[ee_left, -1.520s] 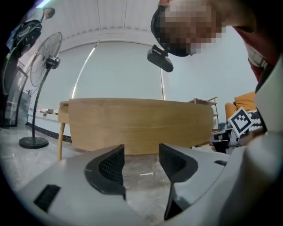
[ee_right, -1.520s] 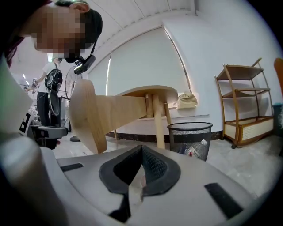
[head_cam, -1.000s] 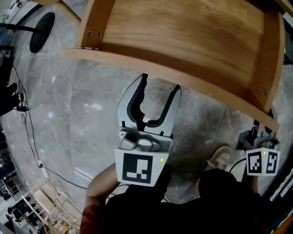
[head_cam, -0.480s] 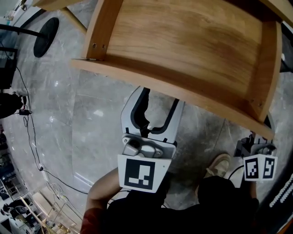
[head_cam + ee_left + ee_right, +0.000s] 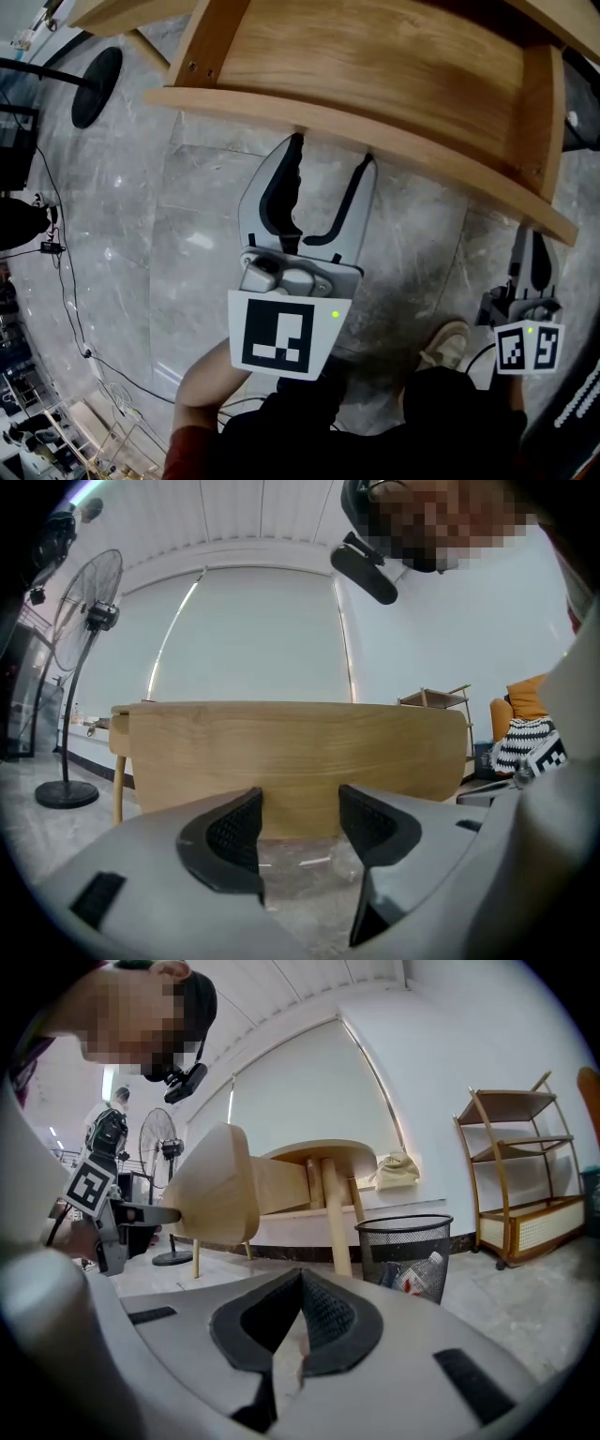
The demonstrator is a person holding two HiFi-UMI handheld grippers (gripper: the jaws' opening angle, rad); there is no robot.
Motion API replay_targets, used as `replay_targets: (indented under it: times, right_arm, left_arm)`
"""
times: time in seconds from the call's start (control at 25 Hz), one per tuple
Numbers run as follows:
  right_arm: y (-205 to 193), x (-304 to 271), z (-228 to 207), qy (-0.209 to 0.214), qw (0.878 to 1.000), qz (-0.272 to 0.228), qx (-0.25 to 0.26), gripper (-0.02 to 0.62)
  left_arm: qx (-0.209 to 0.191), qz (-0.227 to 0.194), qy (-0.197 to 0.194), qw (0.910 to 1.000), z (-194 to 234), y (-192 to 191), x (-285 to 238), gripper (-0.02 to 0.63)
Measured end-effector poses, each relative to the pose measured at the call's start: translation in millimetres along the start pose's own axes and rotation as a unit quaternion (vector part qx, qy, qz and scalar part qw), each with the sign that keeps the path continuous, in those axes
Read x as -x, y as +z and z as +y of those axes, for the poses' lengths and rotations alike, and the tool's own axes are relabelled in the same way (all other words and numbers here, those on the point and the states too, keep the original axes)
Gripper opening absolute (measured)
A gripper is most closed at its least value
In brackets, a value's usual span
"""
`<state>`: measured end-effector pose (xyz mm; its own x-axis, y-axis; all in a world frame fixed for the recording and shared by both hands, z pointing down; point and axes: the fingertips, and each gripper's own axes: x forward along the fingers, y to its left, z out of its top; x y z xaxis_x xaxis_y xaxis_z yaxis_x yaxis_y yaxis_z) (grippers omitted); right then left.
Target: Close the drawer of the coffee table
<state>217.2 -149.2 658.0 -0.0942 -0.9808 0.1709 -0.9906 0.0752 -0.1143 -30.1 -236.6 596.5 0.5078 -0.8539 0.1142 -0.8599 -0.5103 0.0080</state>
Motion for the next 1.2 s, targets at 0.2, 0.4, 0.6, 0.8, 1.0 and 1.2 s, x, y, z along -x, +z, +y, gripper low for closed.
replay_targets:
  times: [0.2, 0.4, 0.6, 0.8, 1.0, 1.2]
  right_arm:
    - [7, -7, -5, 0.001, 1.000, -0.008, 0.008, -0.003]
    - [15, -12, 1, 0.007, 0.999, -0.025, 0.038, -0.003]
    - [27, -18, 1, 0.016, 0.998, -0.037, 0.049, -0.003]
    - [32, -21, -3, 0.022, 0.998, -0.043, 0.042, -0.003]
    - [25, -23, -8, 0.025, 0.999, -0.034, 0.027, -0.003]
    - [16, -31, -7, 0.035, 0.999, -0.031, 0.017, -0.003]
  left_arm:
    - [-0.004, -0.001, -0.002, 1.0000, 3, 14, -31, 0.245]
    - [-0.007, -0.007, -0.005, 0.9999, 5, 19, -50, 0.245]
    - [-0.035, -0.020, -0.002, 0.9992, 7, 31, -78, 0.245]
    - [-0.034, -0.018, -0.002, 0.9992, 8, 41, -116, 0.244]
    - [-0.030, -0.033, -0.002, 0.9990, 7, 45, -147, 0.244]
    - [-0.031, -0.043, -0.004, 0.9986, 9, 46, -172, 0.244]
